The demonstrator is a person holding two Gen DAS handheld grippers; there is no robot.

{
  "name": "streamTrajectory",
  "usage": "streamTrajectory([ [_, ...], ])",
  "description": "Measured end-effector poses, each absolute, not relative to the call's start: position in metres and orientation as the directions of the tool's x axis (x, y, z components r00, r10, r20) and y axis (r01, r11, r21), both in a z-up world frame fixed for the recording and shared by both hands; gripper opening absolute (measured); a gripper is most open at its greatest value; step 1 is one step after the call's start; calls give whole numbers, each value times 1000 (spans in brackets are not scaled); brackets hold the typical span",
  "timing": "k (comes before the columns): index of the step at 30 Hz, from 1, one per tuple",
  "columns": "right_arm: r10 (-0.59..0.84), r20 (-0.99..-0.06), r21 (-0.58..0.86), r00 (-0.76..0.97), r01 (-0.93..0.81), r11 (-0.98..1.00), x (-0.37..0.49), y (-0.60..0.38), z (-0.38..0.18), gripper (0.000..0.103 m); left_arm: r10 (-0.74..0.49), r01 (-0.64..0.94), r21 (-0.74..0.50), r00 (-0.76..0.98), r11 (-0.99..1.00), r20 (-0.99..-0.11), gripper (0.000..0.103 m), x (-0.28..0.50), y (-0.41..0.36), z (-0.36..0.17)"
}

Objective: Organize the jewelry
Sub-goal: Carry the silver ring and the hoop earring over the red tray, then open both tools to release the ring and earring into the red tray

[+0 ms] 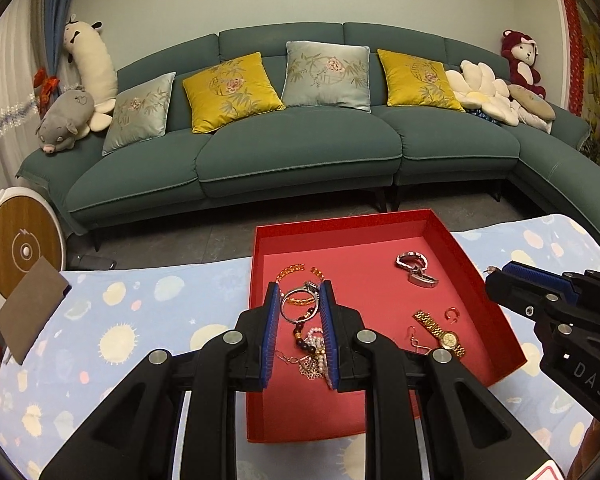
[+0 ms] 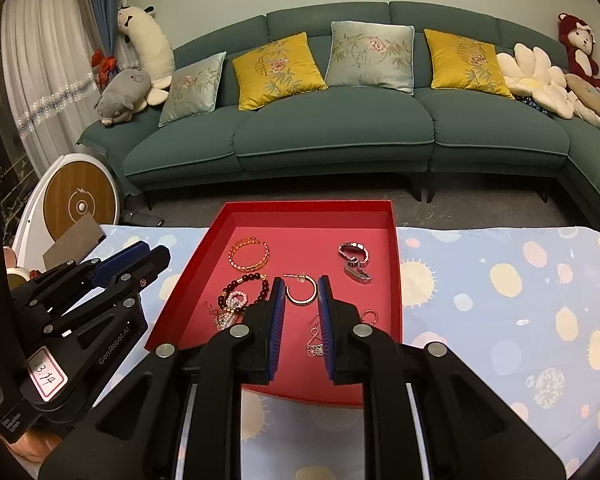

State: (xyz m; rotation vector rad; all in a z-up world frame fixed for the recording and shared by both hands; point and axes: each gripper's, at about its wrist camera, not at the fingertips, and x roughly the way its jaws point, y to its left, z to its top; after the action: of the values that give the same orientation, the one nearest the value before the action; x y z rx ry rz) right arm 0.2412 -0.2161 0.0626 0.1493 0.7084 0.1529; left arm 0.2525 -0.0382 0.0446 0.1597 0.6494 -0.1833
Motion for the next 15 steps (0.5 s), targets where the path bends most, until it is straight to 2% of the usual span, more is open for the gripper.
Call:
streamTrajectory([
  [15,189,-675,173,713,-96,980,279,-205,24,16,-87,203,112,767,973,-636,18,286,-35,9],
])
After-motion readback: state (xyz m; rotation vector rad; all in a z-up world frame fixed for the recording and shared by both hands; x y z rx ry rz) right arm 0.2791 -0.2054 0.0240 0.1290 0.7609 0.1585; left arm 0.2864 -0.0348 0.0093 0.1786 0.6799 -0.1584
